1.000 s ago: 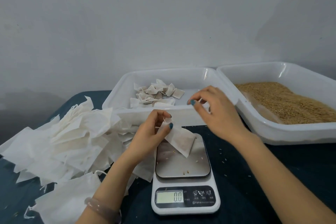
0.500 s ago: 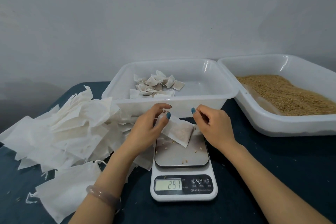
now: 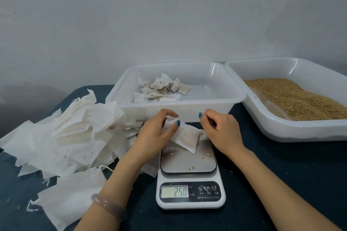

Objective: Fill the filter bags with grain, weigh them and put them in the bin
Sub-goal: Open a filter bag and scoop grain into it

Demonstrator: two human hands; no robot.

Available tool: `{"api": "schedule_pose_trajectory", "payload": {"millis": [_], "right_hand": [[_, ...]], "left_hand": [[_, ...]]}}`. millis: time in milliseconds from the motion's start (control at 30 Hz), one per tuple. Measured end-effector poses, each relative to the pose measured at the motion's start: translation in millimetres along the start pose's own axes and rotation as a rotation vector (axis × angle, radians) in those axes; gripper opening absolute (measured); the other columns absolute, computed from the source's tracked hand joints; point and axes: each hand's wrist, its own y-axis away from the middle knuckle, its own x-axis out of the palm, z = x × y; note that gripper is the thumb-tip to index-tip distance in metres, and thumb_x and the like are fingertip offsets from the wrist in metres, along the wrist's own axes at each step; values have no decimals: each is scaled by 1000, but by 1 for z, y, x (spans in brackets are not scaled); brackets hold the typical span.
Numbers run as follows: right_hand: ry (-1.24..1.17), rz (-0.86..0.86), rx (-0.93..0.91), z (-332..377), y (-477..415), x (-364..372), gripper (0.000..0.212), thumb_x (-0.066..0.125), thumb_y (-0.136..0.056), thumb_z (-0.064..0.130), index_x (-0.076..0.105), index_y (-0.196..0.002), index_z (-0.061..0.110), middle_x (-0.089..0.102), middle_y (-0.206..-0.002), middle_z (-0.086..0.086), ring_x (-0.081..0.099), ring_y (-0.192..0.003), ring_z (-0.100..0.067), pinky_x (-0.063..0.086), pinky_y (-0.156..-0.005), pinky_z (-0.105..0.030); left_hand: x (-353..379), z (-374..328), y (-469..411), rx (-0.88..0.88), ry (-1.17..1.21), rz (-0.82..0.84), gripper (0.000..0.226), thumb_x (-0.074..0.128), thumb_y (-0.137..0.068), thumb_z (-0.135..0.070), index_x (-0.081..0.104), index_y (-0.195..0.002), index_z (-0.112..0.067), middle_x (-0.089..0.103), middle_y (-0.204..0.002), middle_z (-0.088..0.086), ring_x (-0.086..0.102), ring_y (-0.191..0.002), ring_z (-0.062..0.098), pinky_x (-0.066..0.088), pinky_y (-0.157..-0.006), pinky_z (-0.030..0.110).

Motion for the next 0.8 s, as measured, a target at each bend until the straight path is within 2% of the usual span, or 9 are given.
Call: {"api": "schedule_pose_trajectory", "payload": {"millis": [67, 167, 300, 433, 533, 600, 667, 733, 800], "right_hand": [[7, 0, 3, 0, 0, 0, 47, 58, -97, 26, 34, -59, 40, 39, -47, 13, 46, -52, -6, 23, -48, -16], [3, -7, 15, -1, -1, -1, 46, 58, -97, 26, 35, -59, 38, 40, -47, 13, 44, -50, -8, 24, -48, -18], [-18, -8, 27, -3, -1, -1, 42, 56, -97, 27, 37, -60, 34, 42, -49, 11, 39, -47, -11, 27, -48, -22], [-16, -8, 24, -4, -1, 0, 44, 56, -97, 28, 35, -59, 36, 39, -48, 12, 40, -49, -12, 25, -48, -20], [-11, -5, 15, -6, 0, 0, 42, 54, -97, 31, 34, -59, 37, 39, -48, 12, 43, -51, -11, 22, -48, -16], [-14, -6, 16, -5, 0, 0, 38, 50, -95, 36, 36, -60, 34, 39, -48, 12, 42, -51, -11, 23, -48, -17], [-24, -9, 18, -4, 1, 1, 36, 45, -94, 41, 36, -60, 32, 39, -48, 12, 40, -49, -10, 24, -47, -17], [-30, -5, 23, -4, 1, 1, 37, 43, -93, 45, 35, -59, 32, 41, -49, 11, 40, -49, -10, 26, -46, -18], [-21, -2, 21, -5, 1, 2, 39, 47, -95, 41, 35, -59, 32, 42, -49, 11, 40, -49, -10, 27, -46, -19]], "left_hand": [[-2, -6, 0, 24, -10, 1, 15, 60, -95, -36, 57, -110, -34, 47, -66, -5, 45, -59, 7, 35, -56, 21], [-12, -12, 1, 44, -10, 57, 14, 67, -91, -30, 60, -102, -34, 42, -59, -8, 44, -55, 6, 34, -52, 17], [-35, -9, 7, 23, -134, 133, 19, 71, -88, -34, 59, -102, -37, 46, -61, -7, 47, -58, 5, 37, -55, 18], [-64, -10, 14, -46, -308, 97, 18, 73, -85, -36, 60, -97, -39, 55, -72, -12, 53, -65, 1, 38, -60, 17], [-83, -22, 16, -36, -239, 75, 19, 73, -86, -30, 61, -94, -41, 56, -77, -7, 59, -58, 6, 52, -61, 26], [-94, -32, 14, -1, -173, 69, 21, 70, -90, -24, 61, -95, -42, 58, -77, -5, 62, -52, 6, 49, -57, 17], [-102, -39, 6, 23, -120, 22, 22, 65, -94, -19, 64, -94, -42, 61, -67, -6, 63, -49, 7, 43, -54, 10], [-108, -44, -6, 21, -92, -79, 25, 59, -97, -16, 68, -90, -38, 60, -58, -12, 61, -48, 6, 41, -53, 8], [-110, -44, -24, -11, -36, -203, 28, 55, -98, -12, 70, -87, -33, 61, -62, -12, 62, -50, 6, 42, -53, 7]]}}
